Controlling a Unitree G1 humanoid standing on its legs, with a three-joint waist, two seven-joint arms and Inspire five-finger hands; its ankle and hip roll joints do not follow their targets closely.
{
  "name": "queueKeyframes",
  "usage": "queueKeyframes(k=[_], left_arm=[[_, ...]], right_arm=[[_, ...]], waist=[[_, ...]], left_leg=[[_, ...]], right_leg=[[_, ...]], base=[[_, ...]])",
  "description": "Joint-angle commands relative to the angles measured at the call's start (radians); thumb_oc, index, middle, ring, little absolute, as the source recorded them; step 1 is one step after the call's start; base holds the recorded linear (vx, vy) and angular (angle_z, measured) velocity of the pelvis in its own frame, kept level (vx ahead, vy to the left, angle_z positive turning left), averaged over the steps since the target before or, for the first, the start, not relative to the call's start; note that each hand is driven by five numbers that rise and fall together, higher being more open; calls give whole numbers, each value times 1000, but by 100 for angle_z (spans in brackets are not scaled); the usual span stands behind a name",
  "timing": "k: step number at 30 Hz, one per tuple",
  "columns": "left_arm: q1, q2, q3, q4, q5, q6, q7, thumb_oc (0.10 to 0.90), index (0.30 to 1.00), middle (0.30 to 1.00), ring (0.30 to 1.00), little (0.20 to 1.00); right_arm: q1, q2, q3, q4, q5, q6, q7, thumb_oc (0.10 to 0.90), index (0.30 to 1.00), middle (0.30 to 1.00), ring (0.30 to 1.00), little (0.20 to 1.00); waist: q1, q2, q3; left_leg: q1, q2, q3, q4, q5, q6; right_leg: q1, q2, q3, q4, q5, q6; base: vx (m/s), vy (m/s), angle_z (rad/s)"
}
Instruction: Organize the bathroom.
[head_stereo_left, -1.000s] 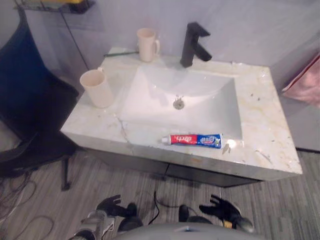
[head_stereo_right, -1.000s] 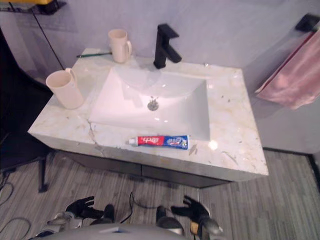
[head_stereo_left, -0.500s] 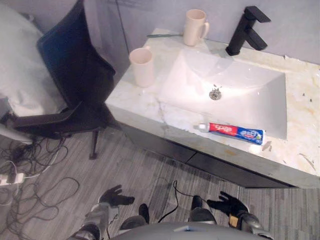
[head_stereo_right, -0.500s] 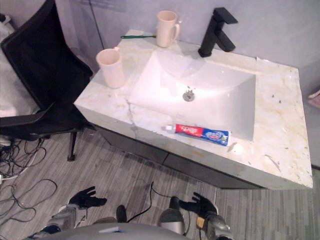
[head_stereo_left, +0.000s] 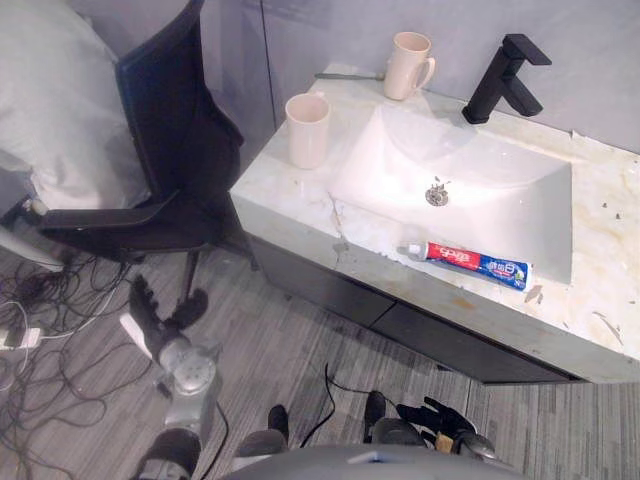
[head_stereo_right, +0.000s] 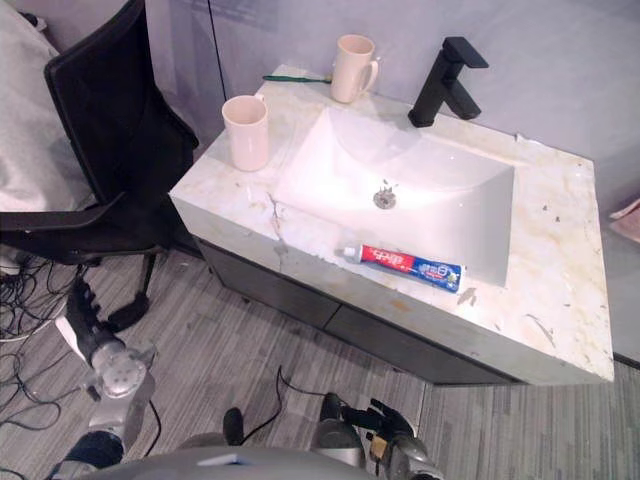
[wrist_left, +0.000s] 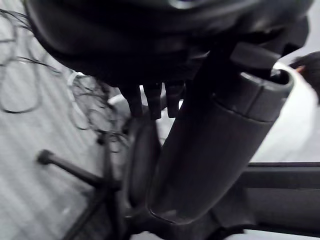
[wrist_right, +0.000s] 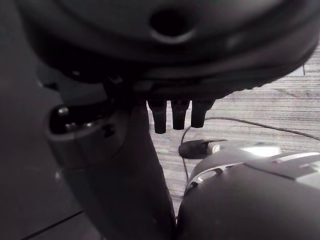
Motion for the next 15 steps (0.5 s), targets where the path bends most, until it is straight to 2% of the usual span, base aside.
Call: queueKeyframes(k=[1,2,3,6,11,14,15], left_arm=[[-103,73,-22,-190,177,-128,97,800,900,900,900,900],[-104,77,-22,-205,185,-133,96,800,900,900,900,900],[-120,102,-26,-307,240,-138,86,800,900,900,900,900],[-143,147,-27,-467,351,-108,99,800,900,900,900,900],[-185,189,-29,-610,429,-62,40,800,900,900,900,900],[-247,236,-80,-704,455,20,-159,800,900,900,900,900],[-288,256,-120,-744,448,64,-267,800,900,900,900,900]], right_arm=[[-19,-21,19,60,5,10,-19,800,900,900,900,900],[-20,-21,19,61,4,11,-19,800,900,900,900,900],[-18,-19,20,63,0,14,-17,800,900,900,900,900],[-21,-23,20,70,-4,12,-16,800,900,900,900,900],[-24,-26,11,89,-10,4,-15,800,900,900,900,900],[-34,-31,2,103,-16,1,-21,800,900,900,900,900],[-38,-33,1,109,-26,-4,-25,800,900,900,900,900]], waist=[[29,49,-40],[30,49,-41],[29,47,-44],[30,48,-48],[28,50,-56],[18,57,-62],[10,61,-66]], left_leg=[[24,18,-10,14,-101,-12],[24,18,-9,14,-102,-11],[28,15,-5,15,-106,-9],[33,11,-1,17,-114,-6],[42,4,2,18,-123,0],[50,-6,0,16,-129,8],[53,-12,1,15,-131,12]], right_leg=[[-87,-20,41,99,-47,107],[-87,-20,42,99,-47,108],[-83,-24,45,98,-48,112],[-80,-30,49,92,-44,117],[-79,-40,53,91,-40,128],[-87,-46,65,99,-34,138],[-93,-51,72,104,-27,141]], base=[[-9,45,-11],[-14,69,-19],[-16,57,-15],[-18,54,-10],[-12,51,-11],[-33,101,-6],[-24,97,-5]])
